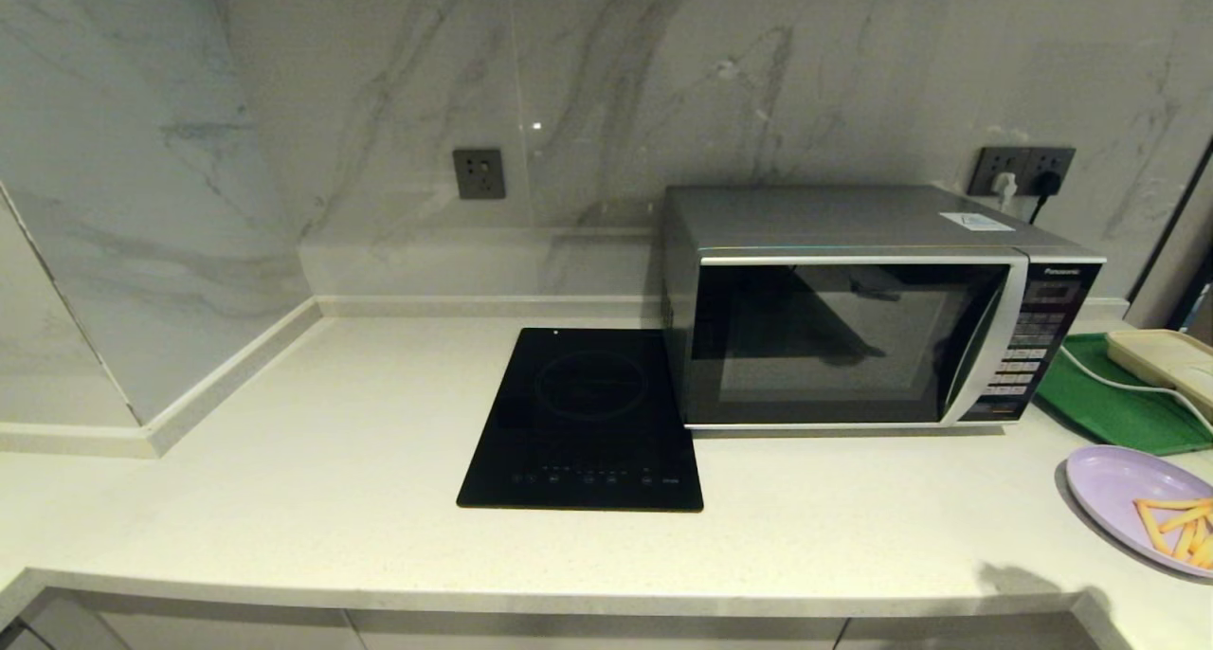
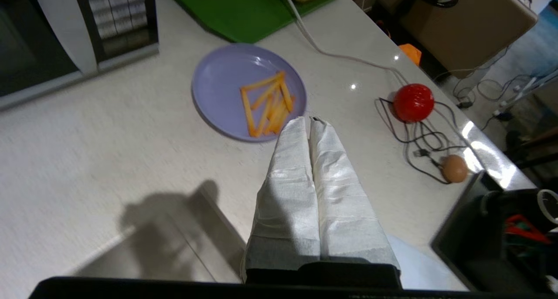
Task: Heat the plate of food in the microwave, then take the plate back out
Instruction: Open the microwave oven
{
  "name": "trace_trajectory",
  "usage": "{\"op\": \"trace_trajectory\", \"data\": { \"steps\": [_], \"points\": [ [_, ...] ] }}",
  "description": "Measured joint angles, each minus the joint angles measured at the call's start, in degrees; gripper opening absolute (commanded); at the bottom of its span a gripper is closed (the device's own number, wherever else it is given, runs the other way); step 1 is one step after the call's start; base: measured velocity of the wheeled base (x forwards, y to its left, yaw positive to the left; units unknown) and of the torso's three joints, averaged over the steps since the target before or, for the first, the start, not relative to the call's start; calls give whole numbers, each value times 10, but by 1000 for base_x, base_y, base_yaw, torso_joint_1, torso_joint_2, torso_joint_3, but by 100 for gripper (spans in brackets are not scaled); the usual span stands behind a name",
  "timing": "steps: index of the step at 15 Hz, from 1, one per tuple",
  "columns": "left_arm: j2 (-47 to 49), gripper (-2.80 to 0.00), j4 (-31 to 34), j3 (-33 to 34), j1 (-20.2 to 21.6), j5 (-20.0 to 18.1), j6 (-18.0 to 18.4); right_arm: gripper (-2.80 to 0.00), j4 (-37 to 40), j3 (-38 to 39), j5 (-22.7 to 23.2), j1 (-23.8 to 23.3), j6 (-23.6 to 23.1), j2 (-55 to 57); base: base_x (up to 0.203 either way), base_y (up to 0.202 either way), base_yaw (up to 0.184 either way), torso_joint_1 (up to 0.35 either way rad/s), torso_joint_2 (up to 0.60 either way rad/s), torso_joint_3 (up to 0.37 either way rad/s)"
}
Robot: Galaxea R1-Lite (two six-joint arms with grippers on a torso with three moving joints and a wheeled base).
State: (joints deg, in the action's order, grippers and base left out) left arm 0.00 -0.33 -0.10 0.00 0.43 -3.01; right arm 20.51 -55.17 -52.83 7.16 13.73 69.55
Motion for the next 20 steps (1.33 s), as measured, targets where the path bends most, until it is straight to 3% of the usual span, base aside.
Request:
{"op": "trace_trajectory", "data": {
  "steps": [2,3,6,11,17,20],
  "points": [
    [0,-280,0,0,0,0,0,-280,-89,34,-22,51,13,37,0,0,0,0,0,0],
    [0,-280,0,0,0,0,0,0,-124,53,-36,79,21,54,0,0,0,0,0,0],
    [0,-280,0,0,0,0,0,0,-149,74,-49,109,86,111,0,0,0,0,0,0],
    [0,-280,0,0,0,0,0,0,-131,52,-63,113,231,213,0,0,0,0,0,0],
    [0,-280,0,0,0,0,0,0,-91,-82,-73,120,363,351,0,0,0,0,0,0],
    [0,-280,0,0,0,0,0,0,-98,-124,-149,120,379,411,0,0,0,0,0,0]
  ]
}}
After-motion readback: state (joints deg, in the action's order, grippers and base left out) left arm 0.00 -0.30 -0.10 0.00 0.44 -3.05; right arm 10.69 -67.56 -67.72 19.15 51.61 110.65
